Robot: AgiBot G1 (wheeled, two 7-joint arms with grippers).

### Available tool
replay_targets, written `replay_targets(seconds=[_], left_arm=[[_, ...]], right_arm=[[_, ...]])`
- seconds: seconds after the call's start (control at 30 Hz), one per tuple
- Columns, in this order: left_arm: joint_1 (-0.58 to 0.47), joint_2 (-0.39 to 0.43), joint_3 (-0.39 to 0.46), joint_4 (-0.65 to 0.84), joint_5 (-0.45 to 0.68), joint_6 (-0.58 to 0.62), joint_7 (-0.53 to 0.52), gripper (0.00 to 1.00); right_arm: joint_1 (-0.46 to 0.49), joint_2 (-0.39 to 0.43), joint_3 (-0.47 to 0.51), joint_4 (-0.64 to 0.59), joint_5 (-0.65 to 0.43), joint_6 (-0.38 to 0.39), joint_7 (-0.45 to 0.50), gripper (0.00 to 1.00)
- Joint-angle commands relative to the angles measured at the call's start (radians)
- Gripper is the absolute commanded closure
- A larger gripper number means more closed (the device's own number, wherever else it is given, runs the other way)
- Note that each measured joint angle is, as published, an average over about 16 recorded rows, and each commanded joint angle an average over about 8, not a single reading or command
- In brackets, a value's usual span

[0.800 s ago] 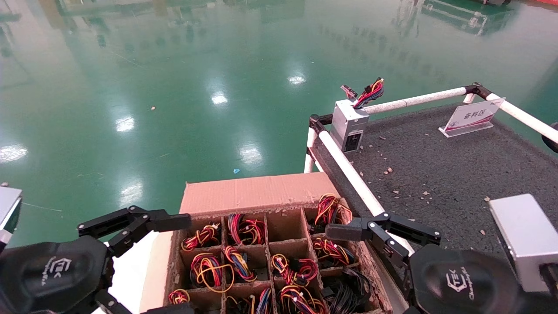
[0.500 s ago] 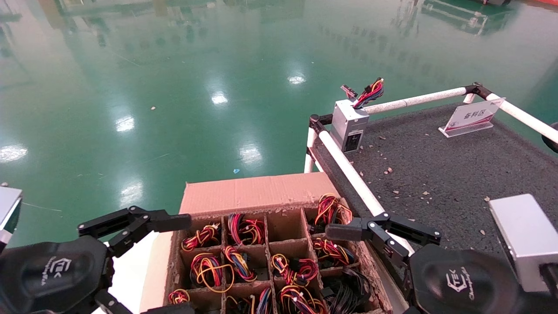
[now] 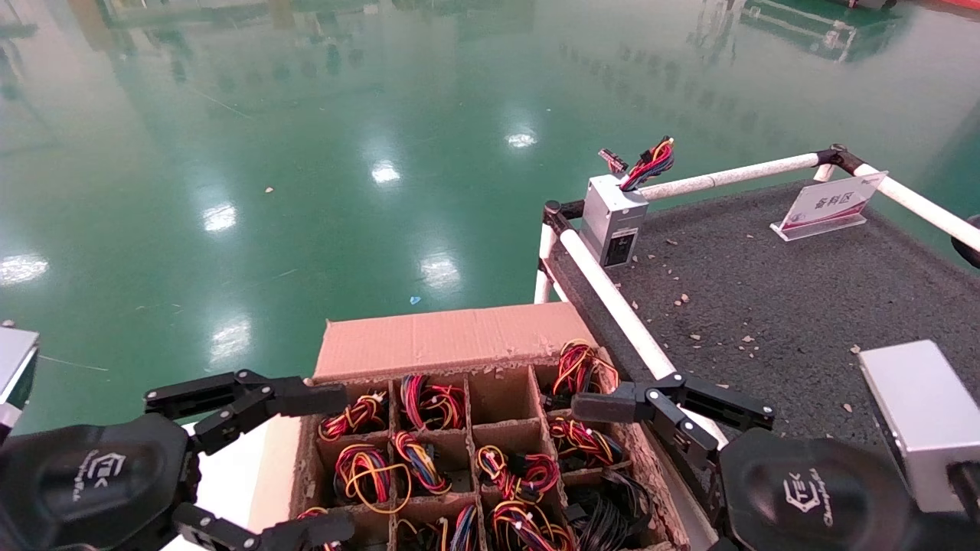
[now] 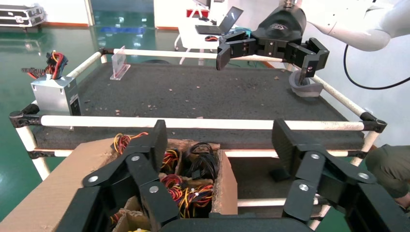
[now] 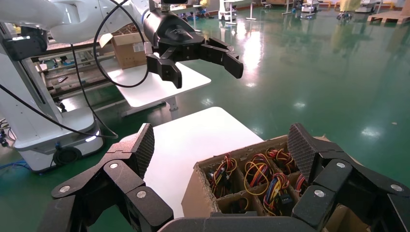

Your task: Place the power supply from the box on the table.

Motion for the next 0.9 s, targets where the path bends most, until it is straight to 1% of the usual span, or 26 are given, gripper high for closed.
replay_targets(seconds=[0.03, 0.9], left_arm=[[0.000, 0.000, 0.000, 0.000, 0.000, 0.000, 0.000, 1.00], [0.000, 0.000, 0.000, 0.000, 0.000, 0.000, 0.000, 1.00]], right_arm=[[0.000, 0.000, 0.000, 0.000, 0.000, 0.000, 0.000, 0.00], [0.000, 0.000, 0.000, 0.000, 0.000, 0.000, 0.000, 0.00]])
